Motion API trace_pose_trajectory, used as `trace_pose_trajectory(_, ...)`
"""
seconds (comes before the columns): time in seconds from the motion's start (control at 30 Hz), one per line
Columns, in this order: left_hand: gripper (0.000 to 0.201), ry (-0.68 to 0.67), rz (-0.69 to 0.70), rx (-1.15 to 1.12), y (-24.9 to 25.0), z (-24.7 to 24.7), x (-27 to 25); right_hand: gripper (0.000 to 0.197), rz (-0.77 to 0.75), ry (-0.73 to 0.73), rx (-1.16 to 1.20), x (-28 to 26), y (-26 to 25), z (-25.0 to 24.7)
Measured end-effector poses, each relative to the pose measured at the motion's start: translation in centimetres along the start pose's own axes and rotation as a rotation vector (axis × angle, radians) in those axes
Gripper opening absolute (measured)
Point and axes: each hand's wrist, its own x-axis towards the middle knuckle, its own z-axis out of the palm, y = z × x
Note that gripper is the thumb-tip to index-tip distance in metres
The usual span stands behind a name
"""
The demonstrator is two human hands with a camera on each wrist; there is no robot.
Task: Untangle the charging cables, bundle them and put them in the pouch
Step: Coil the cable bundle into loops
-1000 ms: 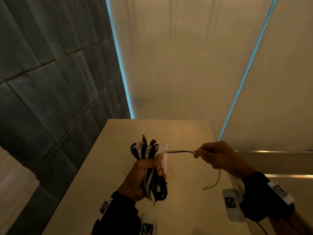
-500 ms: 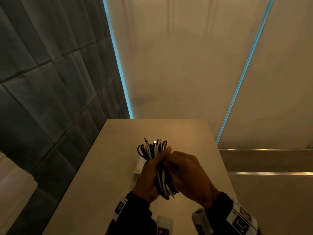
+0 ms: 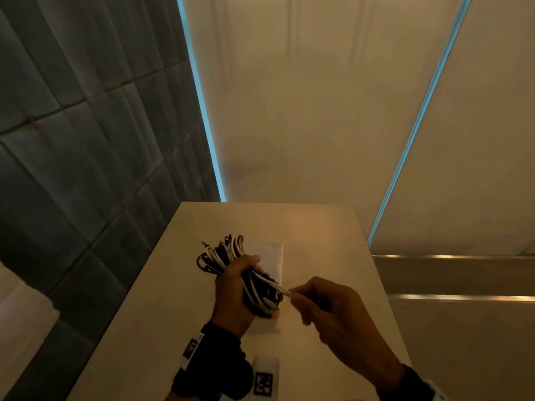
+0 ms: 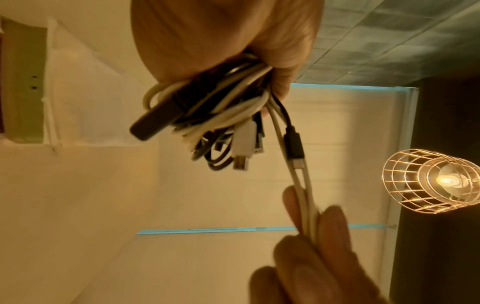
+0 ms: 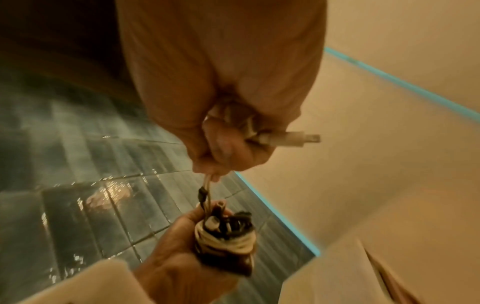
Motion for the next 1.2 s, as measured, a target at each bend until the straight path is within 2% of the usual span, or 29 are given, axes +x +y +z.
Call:
trace_pose_trajectory(0.1,0.022,-0.056,0.001,-0.007,1.0,0.3,-0.4,0.021,0.159,-0.269,0.282,-0.6,1.2,-0.5)
trace_pose_trajectory(0.2,0.018,-0.173,-0.045,-0.04,2.3,0.6,-1.1,0.025,0.254,-0.509,0.295,-0.4,2.7,-1.8)
trace_pose_trajectory(0.27,0.014,-0.267,-0.113,-0.021,2.9,0.5,-1.7,0.021,0.312,-0.488,0.24,0.2,3.4,-2.9)
trace_pose_trajectory(0.37,0.009,-0.381,-0.214,0.208,2.5,0.0,-2.6,0.014,0.289,-0.341,0.148,2.1,3.2,-4.1)
trace_pose_trajectory(0.47,0.031,-0.472,-0.369,0.356,1.5,0.2,-3.6,0.011,0.171,-0.313,0.035,3.9,1.5,-4.2)
trace_pose_trajectory(0.5,0.035,-0.501,-0.383,0.4,1.3,0.4,-4.0,0.01,0.137,-0.322,-0.006,4.3,0.9,-4.0)
trace_pose_trajectory(0.6,0.026,-0.521,-0.301,0.556,1.1,0.9,-5.0,0.012,0.074,-0.314,-0.059,5.0,0.1,-3.0)
trace_pose_trajectory(0.67,0.018,-0.465,-0.212,0.596,0.9,0.3,-5.1,0.018,0.084,-0.298,0.079,5.1,-0.1,-2.5)
trace_pose_trajectory(0.77,0.029,-0.345,-0.086,0.614,0.7,-1.1,-4.6,0.031,0.088,-0.162,0.368,4.9,0.0,-2.5)
trace_pose_trajectory(0.83,0.029,-0.309,0.002,0.592,0.4,-1.5,-4.4,0.048,0.078,-0.094,0.475,4.6,0.6,-2.6)
trace_pose_trajectory(0.87,0.028,-0.319,0.046,0.585,0.3,-1.5,-4.4,0.062,0.086,-0.124,0.454,4.3,1.0,-2.3)
trace_pose_trajectory(0.93,0.027,-0.342,0.146,0.644,0.1,-1.1,-4.7,0.087,0.113,-0.274,0.387,3.7,1.3,-0.9)
trace_pose_trajectory(1.0,0.028,-0.372,0.231,0.745,-0.4,-0.5,-4.9,0.092,0.078,-0.342,0.419,3.8,1.2,0.5)
trace_pose_trajectory(1.07,0.028,-0.386,0.221,0.834,-1.2,-0.2,-4.8,0.085,0.031,-0.309,0.383,4.3,0.2,1.0)
trace_pose_trajectory(1.17,0.022,-0.349,0.067,0.775,-1.9,-1.1,-4.7,0.082,-0.017,-0.278,0.266,5.0,-0.6,1.5)
trace_pose_trajectory(1.2,0.024,-0.34,0.067,0.829,-1.5,-1.5,-5.0,0.08,-0.034,-0.257,0.244,5.0,-0.6,1.7)
